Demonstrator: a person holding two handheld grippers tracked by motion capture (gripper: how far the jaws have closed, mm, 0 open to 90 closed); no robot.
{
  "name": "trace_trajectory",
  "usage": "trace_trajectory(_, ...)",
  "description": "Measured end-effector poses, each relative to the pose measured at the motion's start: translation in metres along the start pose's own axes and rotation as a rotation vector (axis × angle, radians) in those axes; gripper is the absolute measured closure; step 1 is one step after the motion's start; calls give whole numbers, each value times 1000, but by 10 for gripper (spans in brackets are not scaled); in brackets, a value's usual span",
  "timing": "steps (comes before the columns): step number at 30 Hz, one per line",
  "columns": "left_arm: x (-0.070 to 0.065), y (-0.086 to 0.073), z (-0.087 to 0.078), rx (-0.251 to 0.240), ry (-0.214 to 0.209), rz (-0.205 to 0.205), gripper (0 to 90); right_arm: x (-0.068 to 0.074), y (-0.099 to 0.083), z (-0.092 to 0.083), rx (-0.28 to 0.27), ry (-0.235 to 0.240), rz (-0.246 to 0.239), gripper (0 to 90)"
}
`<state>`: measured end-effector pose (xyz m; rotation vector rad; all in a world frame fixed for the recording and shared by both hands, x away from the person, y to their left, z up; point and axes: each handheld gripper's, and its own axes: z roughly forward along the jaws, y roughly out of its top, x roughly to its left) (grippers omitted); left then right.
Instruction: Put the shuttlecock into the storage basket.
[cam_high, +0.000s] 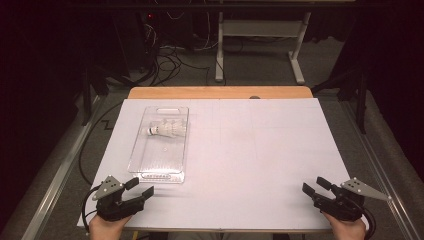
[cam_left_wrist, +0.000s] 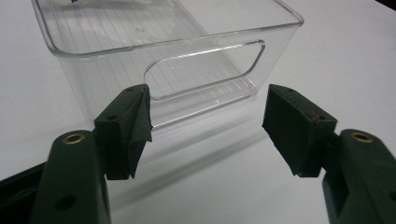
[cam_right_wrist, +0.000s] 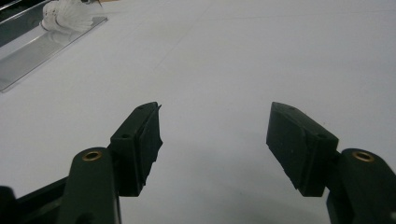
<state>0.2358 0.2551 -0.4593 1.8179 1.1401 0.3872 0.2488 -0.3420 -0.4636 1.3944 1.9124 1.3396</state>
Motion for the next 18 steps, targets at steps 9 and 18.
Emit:
trace_trajectory(9,0,0,-1,-3,0,-2,332,0,0,0,0,2,0,350)
trace_trajectory(18,0,0,-1,-4,0,-3,332,-1,0,0,0,2,5,347)
